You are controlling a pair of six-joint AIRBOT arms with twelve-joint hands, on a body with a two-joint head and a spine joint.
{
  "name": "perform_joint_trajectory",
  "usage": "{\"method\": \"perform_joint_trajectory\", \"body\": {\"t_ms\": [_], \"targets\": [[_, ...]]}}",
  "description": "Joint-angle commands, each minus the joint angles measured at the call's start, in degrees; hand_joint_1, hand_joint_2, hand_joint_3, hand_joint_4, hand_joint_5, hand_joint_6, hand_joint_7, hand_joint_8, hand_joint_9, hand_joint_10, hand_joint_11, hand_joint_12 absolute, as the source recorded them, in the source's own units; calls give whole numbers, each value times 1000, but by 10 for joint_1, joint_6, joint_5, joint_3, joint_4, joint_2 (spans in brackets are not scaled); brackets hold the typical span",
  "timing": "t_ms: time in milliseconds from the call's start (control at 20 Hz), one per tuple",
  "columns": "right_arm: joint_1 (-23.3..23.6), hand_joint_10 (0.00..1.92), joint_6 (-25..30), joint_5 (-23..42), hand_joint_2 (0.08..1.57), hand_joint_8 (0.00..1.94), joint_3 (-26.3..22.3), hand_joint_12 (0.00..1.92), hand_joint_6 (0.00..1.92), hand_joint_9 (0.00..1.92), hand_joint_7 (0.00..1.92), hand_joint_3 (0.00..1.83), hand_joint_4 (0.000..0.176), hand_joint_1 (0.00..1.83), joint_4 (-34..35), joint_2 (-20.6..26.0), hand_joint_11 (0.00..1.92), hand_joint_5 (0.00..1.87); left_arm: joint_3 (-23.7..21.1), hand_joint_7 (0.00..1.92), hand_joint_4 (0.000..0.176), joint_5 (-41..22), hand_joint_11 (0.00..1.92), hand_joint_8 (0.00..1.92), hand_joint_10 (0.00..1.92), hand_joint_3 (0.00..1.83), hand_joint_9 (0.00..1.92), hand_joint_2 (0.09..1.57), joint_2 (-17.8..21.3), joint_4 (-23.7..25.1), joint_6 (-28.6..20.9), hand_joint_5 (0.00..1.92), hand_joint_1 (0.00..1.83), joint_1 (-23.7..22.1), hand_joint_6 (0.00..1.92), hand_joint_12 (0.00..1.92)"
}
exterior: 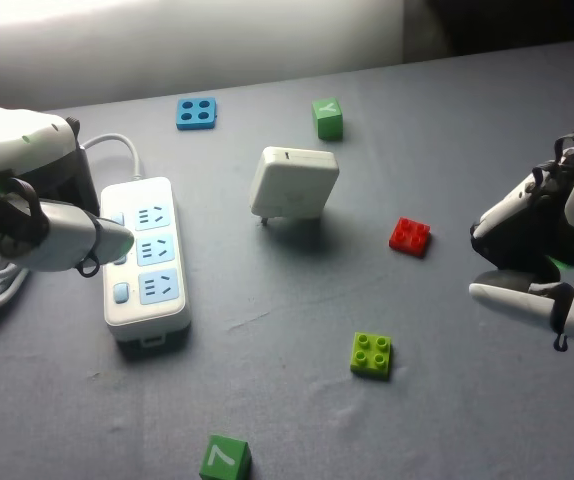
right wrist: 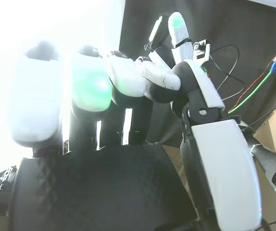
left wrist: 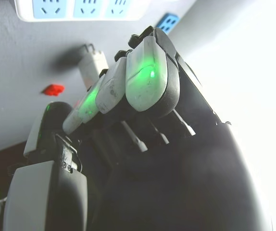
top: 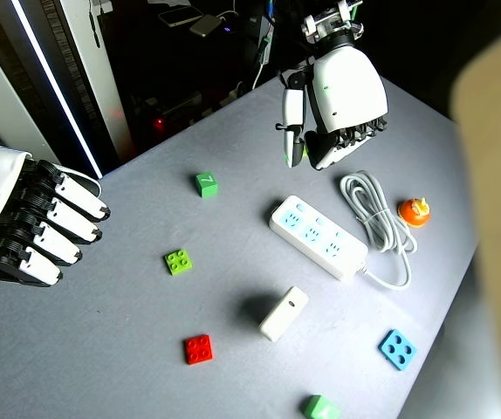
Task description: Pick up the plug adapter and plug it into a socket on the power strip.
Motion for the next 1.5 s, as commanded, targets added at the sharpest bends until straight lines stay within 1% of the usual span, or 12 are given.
{"method": "perform_joint_trajectory", "body": {"t_ms": [0,100,200,300,400,550,650,850,1000,1200,1350,1450], "targets": [[2,81,0,70,1114,51,-2,303,59,48,79,122,0,0,1,1,0,44,-1,72,0,-2,0,55,67,123,51,1175,2,17,0,71,0,-5,62,206],[2,12,0,70,1171,2,-2,315,5,83,108,10,0,0,1,1,0,70,0,106,0,-2,0,6,13,11,92,1235,2,17,0,111,0,-5,10,227],[2,0,0,70,1190,0,-2,239,2,63,97,5,0,15,1,1,0,74,-1,75,0,-2,0,0,0,2,63,1244,2,17,-1,76,0,-5,0,205],[3,5,6,63,1185,4,-2,301,10,79,120,0,0,44,2,1,0,117,-1,35,0,-2,0,1,2,4,12,1259,2,8,-2,56,0,-5,0,86],[12,6,26,43,1183,3,-1,306,9,86,120,0,0,60,2,0,0,121,-10,48,0,-4,0,0,0,1,31,1256,3,-9,-2,66,0,-1,0,124],[68,7,38,-25,1191,2,13,332,6,97,120,1,0,87,40,-20,0,121,-34,62,0,-16,0,0,2,0,59,1251,8,-60,0,76,0,25,0,188],[124,0,38,-91,1209,0,38,322,0,92,100,11,0,249,75,-51,0,70,-42,83,0,-20,0,2,1,0,76,1256,7,-68,-3,80,0,33,2,214],[201,5,49,-184,1220,2,93,447,7,99,85,0,0,653,98,-109,0,64,-65,93,0,-65,0,1,5,0,97,1243,1,-67,-75,96,0,53,3,284],[245,7,61,-249,1187,6,142,531,11,127,126,0,0,905,130,-154,0,121,-75,115,0,-90,0,2,6,0,133,1236,-11,-11,-165,103,0,74,2,349],[273,10,67,-311,1270,7,197,695,34,187,188,7,0,984,189,-200,0,317,-73,87,0,-88,0,2,1,2,77,1244,-30,-8,-175,81,0,84,1,236],[273,1,68,-325,1243,1,237,622,10,152,153,0,0,1052,200,-230,0,297,-67,94,0,-88,0,5,5,2,84,1247,-42,24,-224,88,0,110,3,254],[272,10,68,-332,1231,6,261,680,6,185,185,0,0,1070,226,-251,0,316,-62,101,0,-88,0,1,6,2,100,1254,-49,32,-235,89,0,130,0,284]]}}
